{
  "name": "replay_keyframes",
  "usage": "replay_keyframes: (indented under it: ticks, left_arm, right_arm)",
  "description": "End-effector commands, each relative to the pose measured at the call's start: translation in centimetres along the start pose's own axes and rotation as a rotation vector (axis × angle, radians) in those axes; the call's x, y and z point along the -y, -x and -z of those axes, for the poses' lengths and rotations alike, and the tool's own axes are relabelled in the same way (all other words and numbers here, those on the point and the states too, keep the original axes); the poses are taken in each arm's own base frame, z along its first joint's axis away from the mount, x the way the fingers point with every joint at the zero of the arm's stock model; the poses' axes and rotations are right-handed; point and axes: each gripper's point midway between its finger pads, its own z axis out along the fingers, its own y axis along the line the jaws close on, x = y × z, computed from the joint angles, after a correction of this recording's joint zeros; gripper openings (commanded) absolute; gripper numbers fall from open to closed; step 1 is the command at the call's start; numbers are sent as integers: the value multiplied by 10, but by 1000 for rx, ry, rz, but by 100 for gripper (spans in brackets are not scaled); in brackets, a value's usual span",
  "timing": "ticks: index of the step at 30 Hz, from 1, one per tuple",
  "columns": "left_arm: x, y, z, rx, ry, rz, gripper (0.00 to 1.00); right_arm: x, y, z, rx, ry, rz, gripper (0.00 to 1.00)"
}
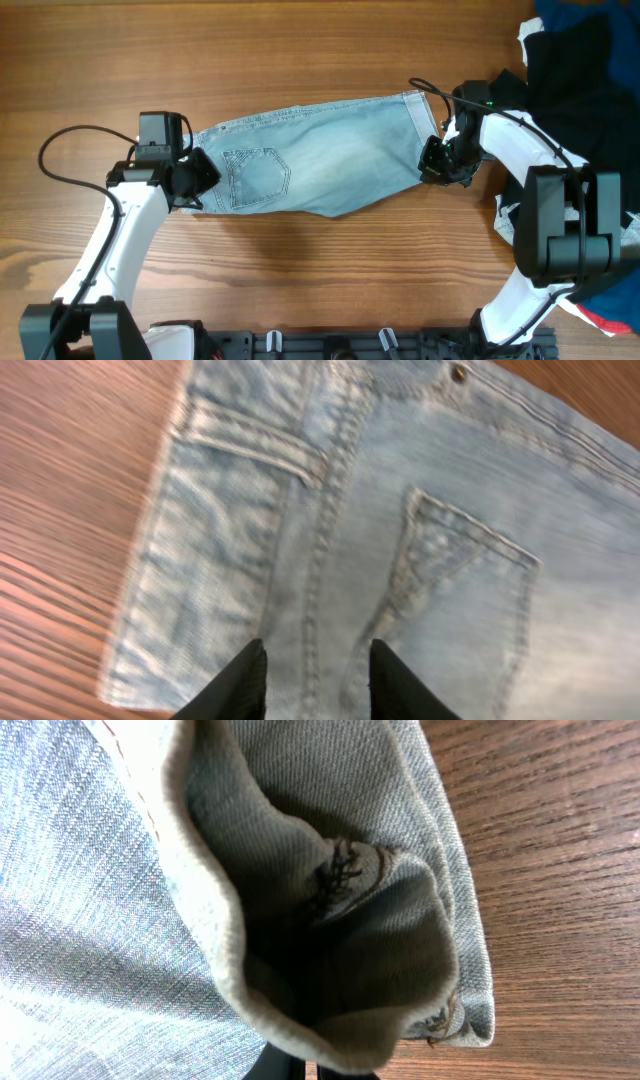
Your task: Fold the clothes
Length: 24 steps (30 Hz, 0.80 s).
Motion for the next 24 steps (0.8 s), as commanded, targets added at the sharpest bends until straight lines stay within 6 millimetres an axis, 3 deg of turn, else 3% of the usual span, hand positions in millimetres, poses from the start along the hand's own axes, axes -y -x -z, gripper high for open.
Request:
replay_keyframes:
  ticks: [1, 9, 15, 22, 24]
  left_arm:
    - [-15, 13, -15, 29, 94, -10, 32]
    - [-14, 18, -41, 23, 100, -8, 33]
    - [-7, 29, -66, 52, 75, -9, 38]
    - [-13, 26, -80, 31, 90, -6, 42]
    - [-7, 27, -79, 17, 50, -47, 46]
  right_arm:
    - [13, -6, -10, -24, -55, -22, 4]
    - [13, -6, -10, -24, -55, -22, 4]
    - [13, -6, -10, -24, -56, -22, 4]
    - [13, -6, -10, -23, -55, -21, 4]
    - [13, -6, -10, -24, -55, -21, 4]
